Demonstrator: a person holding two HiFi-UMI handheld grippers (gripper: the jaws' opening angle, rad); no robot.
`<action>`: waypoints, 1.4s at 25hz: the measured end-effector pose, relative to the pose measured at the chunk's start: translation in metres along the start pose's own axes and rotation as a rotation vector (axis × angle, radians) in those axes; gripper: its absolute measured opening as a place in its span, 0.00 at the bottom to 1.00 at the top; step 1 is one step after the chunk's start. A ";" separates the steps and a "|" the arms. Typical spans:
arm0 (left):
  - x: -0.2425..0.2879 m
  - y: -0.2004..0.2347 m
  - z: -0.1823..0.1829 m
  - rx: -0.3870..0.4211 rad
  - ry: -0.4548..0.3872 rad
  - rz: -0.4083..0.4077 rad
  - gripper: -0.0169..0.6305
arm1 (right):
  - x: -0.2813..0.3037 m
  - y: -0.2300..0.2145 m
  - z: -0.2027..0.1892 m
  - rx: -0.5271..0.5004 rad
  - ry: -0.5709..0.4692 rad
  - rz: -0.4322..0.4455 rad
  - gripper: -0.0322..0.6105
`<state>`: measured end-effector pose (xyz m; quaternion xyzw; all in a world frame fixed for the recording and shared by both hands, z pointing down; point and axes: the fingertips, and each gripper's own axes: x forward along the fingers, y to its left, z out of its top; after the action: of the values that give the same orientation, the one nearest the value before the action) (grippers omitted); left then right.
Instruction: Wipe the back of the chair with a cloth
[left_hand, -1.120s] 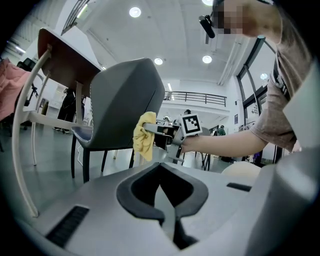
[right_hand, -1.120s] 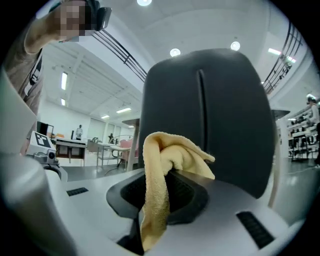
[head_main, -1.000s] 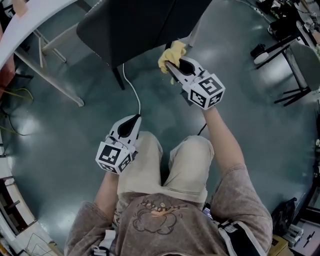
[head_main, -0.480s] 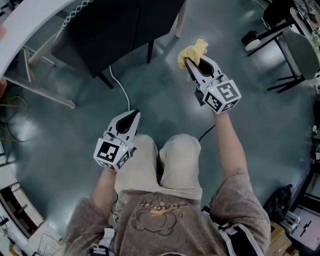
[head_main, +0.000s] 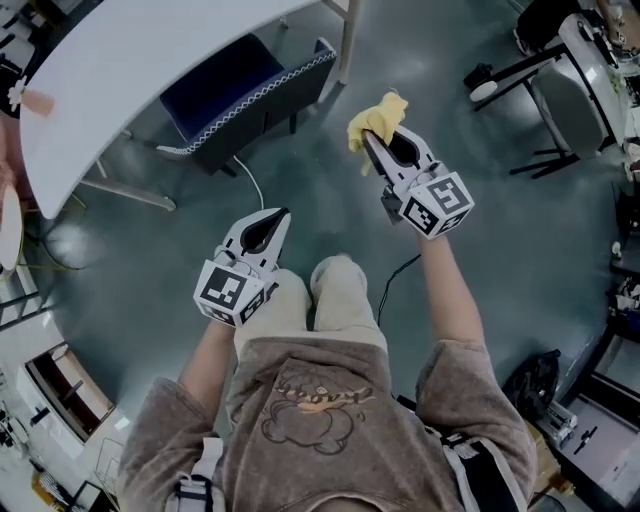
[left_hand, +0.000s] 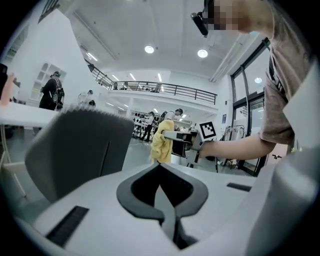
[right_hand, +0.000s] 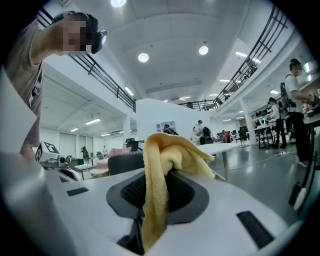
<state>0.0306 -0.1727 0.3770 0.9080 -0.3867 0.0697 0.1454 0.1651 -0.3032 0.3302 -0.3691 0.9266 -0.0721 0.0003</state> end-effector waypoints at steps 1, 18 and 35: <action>-0.005 -0.006 0.023 0.002 0.003 0.003 0.04 | -0.006 0.002 0.023 0.010 0.000 -0.007 0.19; -0.022 -0.079 0.255 0.012 -0.051 0.109 0.04 | -0.065 0.014 0.237 -0.026 0.038 0.098 0.19; -0.017 -0.033 0.274 0.043 -0.091 0.126 0.04 | -0.083 0.049 0.223 0.002 -0.001 -0.087 0.19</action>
<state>0.0464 -0.2262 0.1063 0.8869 -0.4479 0.0457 0.1034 0.2040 -0.2408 0.0983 -0.4090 0.9096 -0.0730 -0.0021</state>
